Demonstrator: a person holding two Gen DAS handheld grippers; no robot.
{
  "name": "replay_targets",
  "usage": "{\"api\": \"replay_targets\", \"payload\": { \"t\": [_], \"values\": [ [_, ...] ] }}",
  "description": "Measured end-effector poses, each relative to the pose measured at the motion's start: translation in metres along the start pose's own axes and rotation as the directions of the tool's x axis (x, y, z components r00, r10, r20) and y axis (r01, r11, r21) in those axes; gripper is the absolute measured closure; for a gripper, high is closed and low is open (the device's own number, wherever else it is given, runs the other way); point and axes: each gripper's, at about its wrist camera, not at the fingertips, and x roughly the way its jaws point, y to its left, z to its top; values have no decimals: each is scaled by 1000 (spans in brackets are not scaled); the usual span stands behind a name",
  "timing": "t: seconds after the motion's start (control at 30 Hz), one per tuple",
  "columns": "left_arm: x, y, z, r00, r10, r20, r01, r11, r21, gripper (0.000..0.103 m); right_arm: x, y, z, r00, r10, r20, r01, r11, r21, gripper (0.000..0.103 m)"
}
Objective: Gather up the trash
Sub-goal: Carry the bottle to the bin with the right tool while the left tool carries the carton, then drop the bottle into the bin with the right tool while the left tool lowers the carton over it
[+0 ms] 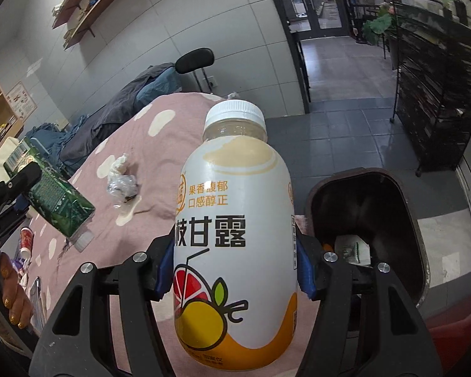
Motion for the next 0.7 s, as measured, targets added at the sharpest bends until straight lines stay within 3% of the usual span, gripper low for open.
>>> {"api": "replay_targets", "payload": {
  "t": [0.33,0.7],
  "values": [
    [29,-53,-14,992,-101,-70,107,991,79,53,17,-95,-25,986,-154,-61,161,975,151,42],
    [64,-100,-30,970,-175,-171,197,973,119,53,97,-168,-54,940,-211,-267,274,935,224,42]
  ]
}}
